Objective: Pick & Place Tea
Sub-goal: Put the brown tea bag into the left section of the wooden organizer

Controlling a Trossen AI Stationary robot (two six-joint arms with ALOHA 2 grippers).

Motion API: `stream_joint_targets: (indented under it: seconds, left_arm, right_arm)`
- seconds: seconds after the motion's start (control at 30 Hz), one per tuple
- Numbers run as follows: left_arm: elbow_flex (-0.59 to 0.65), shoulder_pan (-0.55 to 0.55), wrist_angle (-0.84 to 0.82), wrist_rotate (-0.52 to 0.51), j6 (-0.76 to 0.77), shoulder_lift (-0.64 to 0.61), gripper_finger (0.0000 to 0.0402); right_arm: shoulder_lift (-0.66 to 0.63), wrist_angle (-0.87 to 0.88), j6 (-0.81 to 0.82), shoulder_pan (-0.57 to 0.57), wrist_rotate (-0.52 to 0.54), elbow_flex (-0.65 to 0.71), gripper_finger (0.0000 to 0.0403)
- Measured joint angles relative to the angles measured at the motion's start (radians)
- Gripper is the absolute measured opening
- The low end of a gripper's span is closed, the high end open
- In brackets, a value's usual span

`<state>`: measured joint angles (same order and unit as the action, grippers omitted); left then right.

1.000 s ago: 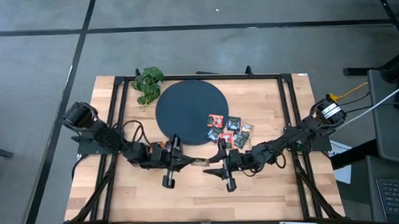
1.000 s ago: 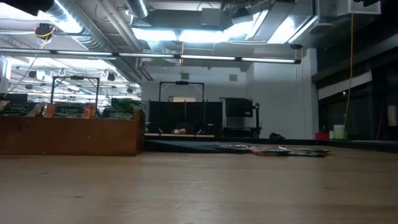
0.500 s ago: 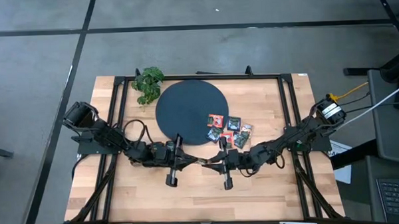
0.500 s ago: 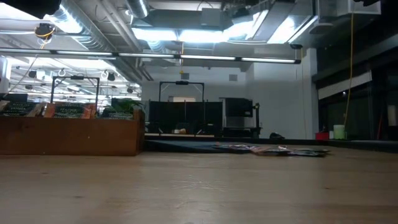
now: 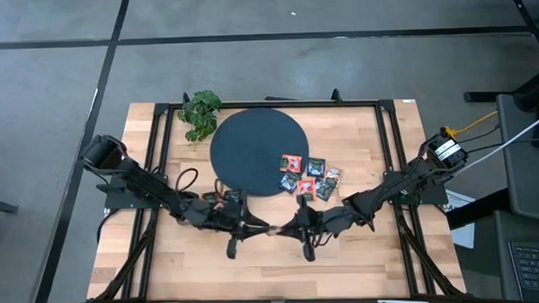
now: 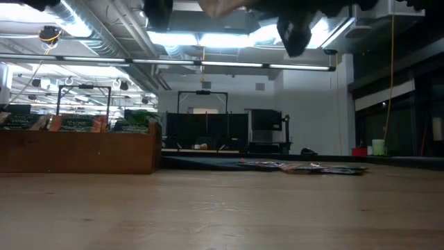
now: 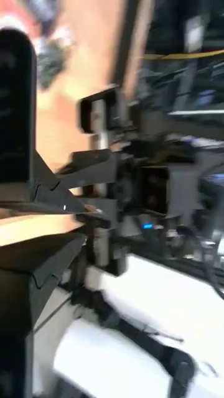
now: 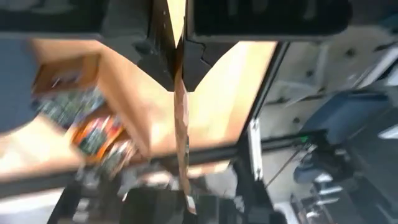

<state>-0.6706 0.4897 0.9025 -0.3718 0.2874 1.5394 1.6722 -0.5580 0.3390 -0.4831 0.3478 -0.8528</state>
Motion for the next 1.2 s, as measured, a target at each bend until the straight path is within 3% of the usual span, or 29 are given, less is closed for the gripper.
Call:
stream_joint_targets:
  seconds: [0.17,0.5,0.67,0.9,1.2]
  left_arm:
    - [-0.058,-0.024,-0.282,0.080,0.121,-0.013,0.0088]
    - [-0.211,-0.078,-0.636,0.227,0.137,-0.008,0.0134]
    - [-0.216,-0.092,-0.642,0.284,0.145,-0.008,0.0136]
    - [-0.216,-0.093,-0.643,0.278,0.133,-0.008,0.0124]
    - [-0.216,-0.093,-0.645,0.281,0.103,-0.008,0.0078]
  right_arm:
    - [0.000,0.091,0.103,0.000,-0.081,0.000,0.0016]
    - [0.000,0.152,0.157,0.000,-0.121,0.000,0.0017]
    - [0.000,0.152,0.154,0.000,-0.120,0.000,0.0017]
    - [0.000,0.124,0.114,0.001,-0.108,0.000,0.0018]
    - [0.000,0.097,0.072,0.001,-0.105,0.000,0.0018]
